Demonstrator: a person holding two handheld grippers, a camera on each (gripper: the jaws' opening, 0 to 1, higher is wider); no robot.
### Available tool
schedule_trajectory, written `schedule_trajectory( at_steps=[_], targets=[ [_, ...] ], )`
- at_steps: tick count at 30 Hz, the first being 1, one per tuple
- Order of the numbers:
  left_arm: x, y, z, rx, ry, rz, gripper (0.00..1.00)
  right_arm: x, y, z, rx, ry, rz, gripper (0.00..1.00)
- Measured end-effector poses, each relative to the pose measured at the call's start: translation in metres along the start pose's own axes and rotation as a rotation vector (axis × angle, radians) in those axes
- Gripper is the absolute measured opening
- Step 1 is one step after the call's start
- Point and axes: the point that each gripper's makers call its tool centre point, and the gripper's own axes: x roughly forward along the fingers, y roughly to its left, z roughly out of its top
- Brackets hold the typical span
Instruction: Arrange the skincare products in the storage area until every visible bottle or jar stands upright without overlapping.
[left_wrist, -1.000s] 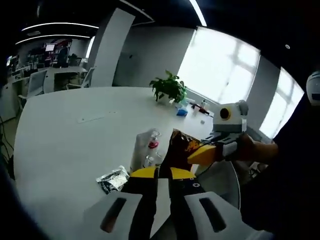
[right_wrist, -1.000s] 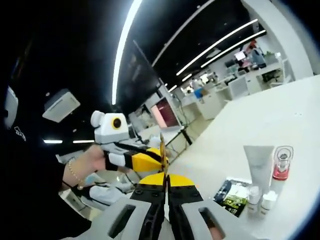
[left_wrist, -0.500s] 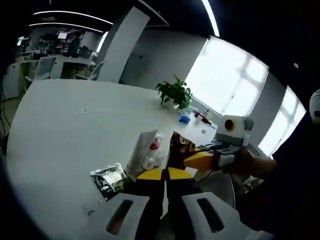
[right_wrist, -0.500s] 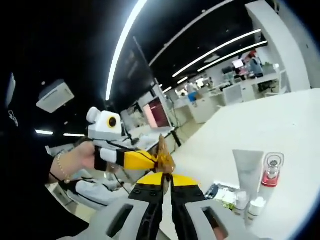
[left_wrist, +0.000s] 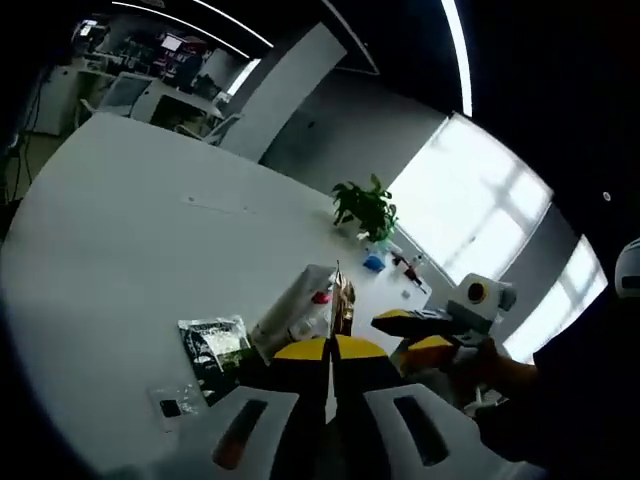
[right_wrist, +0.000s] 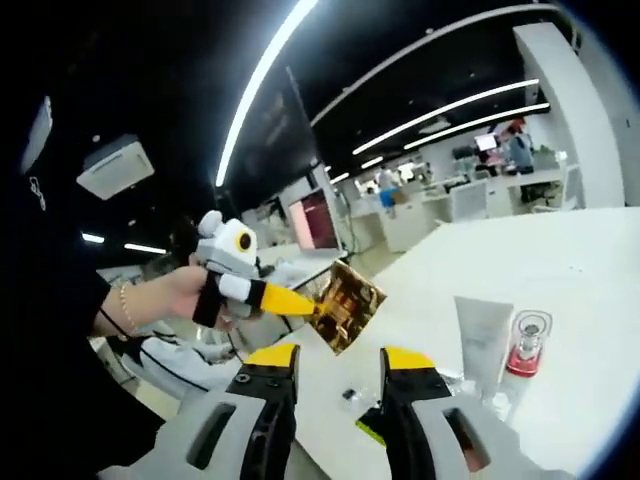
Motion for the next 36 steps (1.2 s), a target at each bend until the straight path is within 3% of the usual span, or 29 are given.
schedule_trajectory(
  at_steps=[7,13,20,23,26,32,36],
  targets=[
    [0.003,0.014,-0.004,-0.053,0.003,0.017,0.0,-0.01,-0.004,-0.001,-0.057,-0.036,-0.008,0.49],
    [0.003,0.029,-0.008,-0.102,0.002,0.054,0.0,-0.018,-0.013,-0.008,-0.073,-0.031,-0.04,0.63],
    [0.001,0.053,-0.011,-0.159,0.007,0.089,0.0,-0.025,-0.025,-0.017,-0.068,-0.006,-0.077,0.72],
    [0.001,0.062,-0.014,-0.176,0.009,0.14,0.0,-0.028,-0.029,-0.022,-0.076,0.006,-0.085,0.77],
    [0.002,0.064,-0.016,-0.189,0.009,0.15,0.0,-0.031,-0.032,-0.026,-0.085,0.02,-0.099,0.85],
    [0.003,0.074,-0.016,-0.226,0.006,0.173,0.0,-0.035,-0.038,-0.034,-0.09,0.032,-0.112,0.88],
    [0.004,0.081,-0.016,-0.242,0.009,0.182,0.0,-0.039,-0.044,-0.033,-0.124,0.026,-0.137,0.98]
  ],
)
